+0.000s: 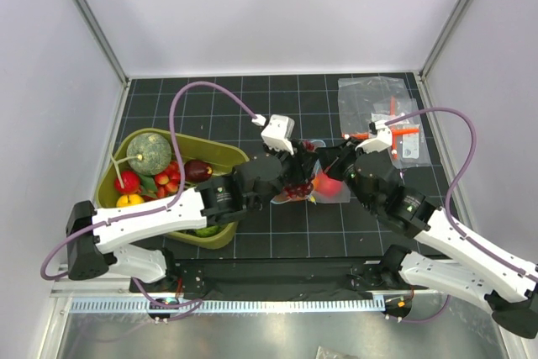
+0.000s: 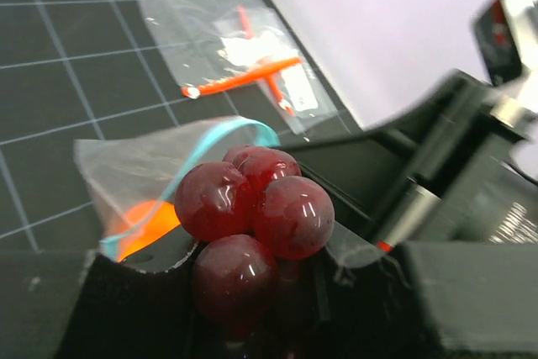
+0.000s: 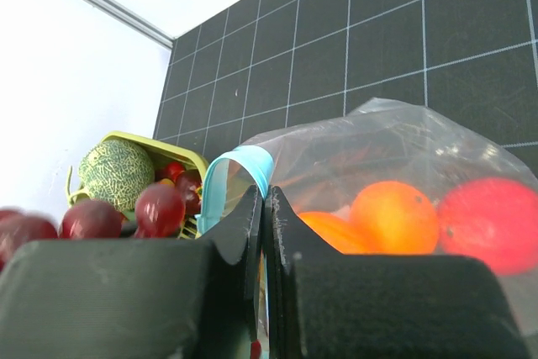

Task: Place the food in the zip-top bag and seal the zipper
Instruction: Place the fake fruit in the zipper food storage bag.

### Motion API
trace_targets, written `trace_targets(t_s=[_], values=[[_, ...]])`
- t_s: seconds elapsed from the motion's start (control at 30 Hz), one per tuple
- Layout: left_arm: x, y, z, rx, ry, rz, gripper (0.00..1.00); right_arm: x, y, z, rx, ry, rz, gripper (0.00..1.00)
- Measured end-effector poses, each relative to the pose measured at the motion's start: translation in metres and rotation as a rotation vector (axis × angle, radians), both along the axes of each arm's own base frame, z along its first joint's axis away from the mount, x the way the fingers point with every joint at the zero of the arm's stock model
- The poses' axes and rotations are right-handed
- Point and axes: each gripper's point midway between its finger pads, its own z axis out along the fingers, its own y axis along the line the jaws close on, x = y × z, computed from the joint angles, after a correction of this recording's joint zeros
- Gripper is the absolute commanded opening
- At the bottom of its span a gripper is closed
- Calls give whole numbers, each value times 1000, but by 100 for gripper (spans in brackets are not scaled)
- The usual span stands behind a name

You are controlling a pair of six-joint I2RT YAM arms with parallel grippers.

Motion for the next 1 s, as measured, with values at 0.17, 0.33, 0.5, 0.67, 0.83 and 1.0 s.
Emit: trace_targets(t_s=[0.17, 0.33, 0.5, 0.67, 0.83, 1.0], values=[[23, 10, -3, 1, 23, 88, 0, -3, 0, 4, 4, -13, 15, 2], [45, 15, -23, 28, 38, 183, 1, -7, 0, 9, 25, -29, 39, 2], [52, 9, -48, 68, 47, 212, 1, -11, 3, 7, 36, -27, 63, 2], [53, 4, -60, 92, 57, 209, 3, -14, 7, 5, 43, -16, 90, 2], [54, 2, -62, 89, 60, 210, 6, -16, 11, 5, 55, -10, 111, 2], [57, 2, -67, 116, 63, 230, 6, -17, 13, 4, 70, 1, 124, 2]])
